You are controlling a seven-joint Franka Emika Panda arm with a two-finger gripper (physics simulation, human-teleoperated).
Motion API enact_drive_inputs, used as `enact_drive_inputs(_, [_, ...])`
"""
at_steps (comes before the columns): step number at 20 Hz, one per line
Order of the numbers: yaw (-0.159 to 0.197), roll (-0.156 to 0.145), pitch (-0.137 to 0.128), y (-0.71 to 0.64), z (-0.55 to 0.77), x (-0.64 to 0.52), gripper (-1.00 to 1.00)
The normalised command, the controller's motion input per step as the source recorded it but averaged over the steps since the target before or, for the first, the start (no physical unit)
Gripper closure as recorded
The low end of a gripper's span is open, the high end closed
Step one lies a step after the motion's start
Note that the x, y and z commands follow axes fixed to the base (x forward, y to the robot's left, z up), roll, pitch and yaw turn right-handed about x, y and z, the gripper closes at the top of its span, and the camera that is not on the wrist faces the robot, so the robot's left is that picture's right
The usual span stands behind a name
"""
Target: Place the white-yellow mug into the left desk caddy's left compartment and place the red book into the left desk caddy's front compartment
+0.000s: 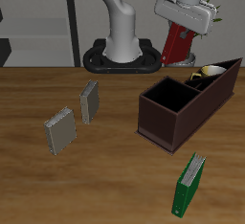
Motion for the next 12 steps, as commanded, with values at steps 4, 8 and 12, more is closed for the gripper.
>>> enact_drive_inputs(4, [0.023, 0.076, 0.063, 0.14, -0.03, 0.17, 1.00])
enact_drive_inputs(8, [0.046, 0.061, 0.069, 0.10, -0.02, 0.24, 1.00])
enact_drive_inputs(12, [-0.024, 0.048, 0.087, 0.01, -0.12, 0.15, 1.00])
